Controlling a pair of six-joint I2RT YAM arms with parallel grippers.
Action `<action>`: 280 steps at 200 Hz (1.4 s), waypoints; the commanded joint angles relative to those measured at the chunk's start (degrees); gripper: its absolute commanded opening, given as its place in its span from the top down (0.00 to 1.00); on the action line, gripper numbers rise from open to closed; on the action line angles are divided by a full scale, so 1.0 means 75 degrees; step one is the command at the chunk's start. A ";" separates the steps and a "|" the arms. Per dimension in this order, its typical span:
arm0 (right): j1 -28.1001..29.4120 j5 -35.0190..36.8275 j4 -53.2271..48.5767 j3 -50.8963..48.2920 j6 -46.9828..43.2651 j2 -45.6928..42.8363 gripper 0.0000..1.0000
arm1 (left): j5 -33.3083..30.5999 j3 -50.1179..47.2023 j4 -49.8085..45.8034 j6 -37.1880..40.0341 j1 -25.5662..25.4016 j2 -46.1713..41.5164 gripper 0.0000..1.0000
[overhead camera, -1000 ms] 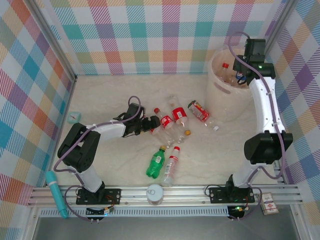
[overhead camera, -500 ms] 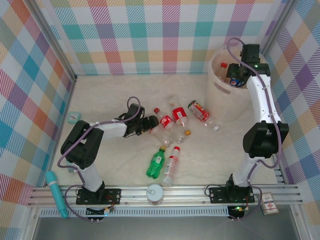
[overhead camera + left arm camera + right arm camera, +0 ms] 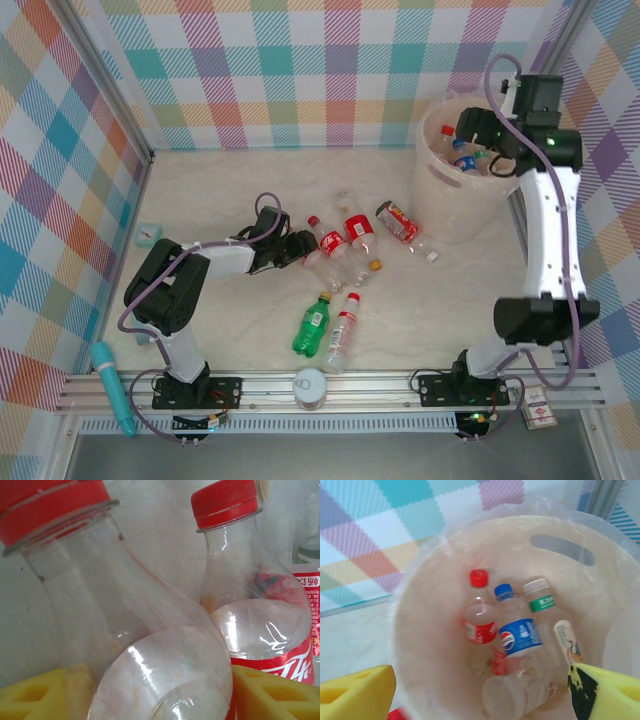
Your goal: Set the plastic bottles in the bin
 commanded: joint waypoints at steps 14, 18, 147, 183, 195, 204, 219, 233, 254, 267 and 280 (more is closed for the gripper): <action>0.0855 -0.1653 0.0272 -0.1134 0.0651 -0.1035 0.13 | 0.0237 0.0540 -0.0387 0.0571 0.0143 -0.0889 0.41; 0.1002 -0.1754 0.0296 -0.1273 0.0706 -0.1100 0.13 | 0.0252 0.0584 -0.0487 0.0630 0.0155 -0.0964 0.41; 0.3449 -0.4726 0.3344 -0.4197 0.2699 -0.0891 0.13 | 0.4121 0.0587 0.0047 0.4632 0.0653 -0.3083 0.43; 0.3844 -0.5115 0.3900 -0.3877 0.3043 -0.0211 0.10 | 0.4603 0.0670 0.0367 0.4882 0.0595 -0.2970 0.43; 0.3962 -0.5157 0.3990 -0.3714 0.3094 0.0048 0.09 | 0.4725 0.0737 0.0546 0.4705 0.0583 -0.2921 0.43; 0.4047 -0.5129 0.3983 -0.3590 0.3115 0.0250 0.09 | 0.4772 0.0728 0.0738 0.4541 0.0571 -0.2895 0.43; 0.4154 -0.5202 0.4013 -0.3392 0.3105 0.0597 0.08 | 0.4805 0.0746 0.0971 0.4334 0.0517 -0.2809 0.43; 0.4258 -0.5450 0.4114 -0.3235 0.3165 0.0819 0.09 | 0.4820 0.0844 0.0903 0.4331 0.0460 -0.2700 0.43; 0.4380 -0.5633 0.4250 -0.3137 0.3286 0.0988 0.12 | 0.4783 0.0910 0.0920 0.4213 0.0454 -0.2583 0.43; 0.4383 -0.5608 0.4203 -0.3121 0.3314 0.1040 0.20 | 0.4767 0.0847 0.1264 0.3964 0.0454 -0.2546 0.43; 0.4381 -0.5496 0.4187 -0.3195 0.3328 0.1011 0.32 | 0.4686 0.0798 0.1492 0.3812 0.0454 -0.2545 0.42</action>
